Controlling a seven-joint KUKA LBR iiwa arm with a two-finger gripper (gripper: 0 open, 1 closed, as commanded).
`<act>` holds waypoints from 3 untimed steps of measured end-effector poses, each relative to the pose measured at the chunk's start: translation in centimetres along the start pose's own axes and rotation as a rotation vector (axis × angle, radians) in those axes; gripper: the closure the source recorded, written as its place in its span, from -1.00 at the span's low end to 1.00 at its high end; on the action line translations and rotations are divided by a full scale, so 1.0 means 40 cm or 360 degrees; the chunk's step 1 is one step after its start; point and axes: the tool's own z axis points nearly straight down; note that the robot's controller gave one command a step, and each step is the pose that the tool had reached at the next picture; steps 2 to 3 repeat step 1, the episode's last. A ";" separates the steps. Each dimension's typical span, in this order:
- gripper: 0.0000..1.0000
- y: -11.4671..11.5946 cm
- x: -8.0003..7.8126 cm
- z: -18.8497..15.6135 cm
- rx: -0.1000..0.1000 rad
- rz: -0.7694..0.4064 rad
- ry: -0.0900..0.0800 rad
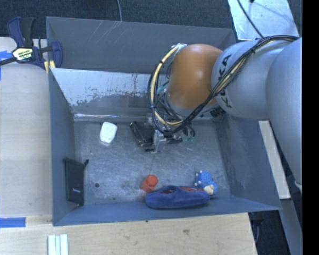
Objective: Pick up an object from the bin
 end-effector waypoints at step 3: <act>1.00 0.049 0.041 -0.350 0.0004 -0.0004 0.0011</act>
Offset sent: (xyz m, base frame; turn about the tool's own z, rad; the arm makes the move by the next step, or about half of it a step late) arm -0.0192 0.0177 0.1380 -0.0005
